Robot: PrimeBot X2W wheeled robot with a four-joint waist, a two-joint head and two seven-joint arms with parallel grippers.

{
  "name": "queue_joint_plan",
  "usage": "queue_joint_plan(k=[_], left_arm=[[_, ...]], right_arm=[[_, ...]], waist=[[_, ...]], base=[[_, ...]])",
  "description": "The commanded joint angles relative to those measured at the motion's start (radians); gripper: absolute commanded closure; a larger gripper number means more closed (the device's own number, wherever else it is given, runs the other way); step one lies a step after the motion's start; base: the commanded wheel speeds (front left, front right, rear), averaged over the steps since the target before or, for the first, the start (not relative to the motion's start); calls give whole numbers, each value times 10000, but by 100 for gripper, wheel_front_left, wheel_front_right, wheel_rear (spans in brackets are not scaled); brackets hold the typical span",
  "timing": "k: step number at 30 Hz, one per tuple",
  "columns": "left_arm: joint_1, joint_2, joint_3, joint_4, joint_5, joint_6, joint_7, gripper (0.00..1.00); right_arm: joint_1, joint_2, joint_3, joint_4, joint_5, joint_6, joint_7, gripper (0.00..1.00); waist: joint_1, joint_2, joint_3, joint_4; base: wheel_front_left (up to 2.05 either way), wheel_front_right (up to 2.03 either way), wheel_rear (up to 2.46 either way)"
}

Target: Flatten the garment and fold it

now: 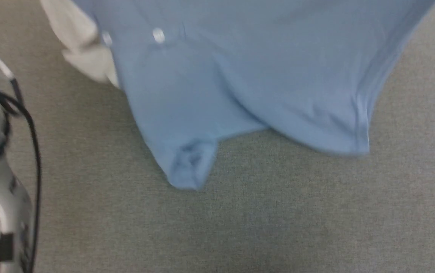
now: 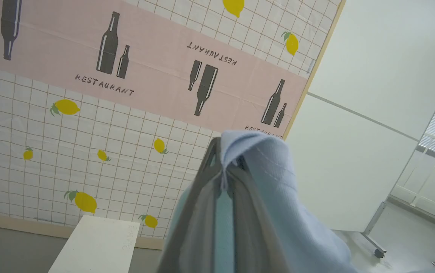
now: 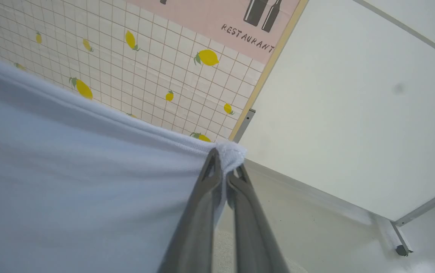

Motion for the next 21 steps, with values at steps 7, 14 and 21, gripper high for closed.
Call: queue_joint_plan(k=[7, 14, 21], left_arm=[[-3416, 367, 460, 1342, 622, -58, -1465, 100], [-5285, 602, 714, 2322, 948, -456, -3183, 100], [-3282, 849, 445, 3622, 1039, -1097, -3502, 100]], right_arm=[[-3071, 633, 173, 1799, -1065, -15, -1282, 100], [-4948, 1457, -720, 3178, -2403, -15, -3347, 100], [-3764, 1605, 47, 4149, -1985, -15, -4003, 100]], waist=[[-1, 0, 1960, -623], [-1, 0, 2051, -482], [-1, 0, 1506, -110]], base=[[0, 0, 0], [0, 0, 0], [0, 0, 0]])
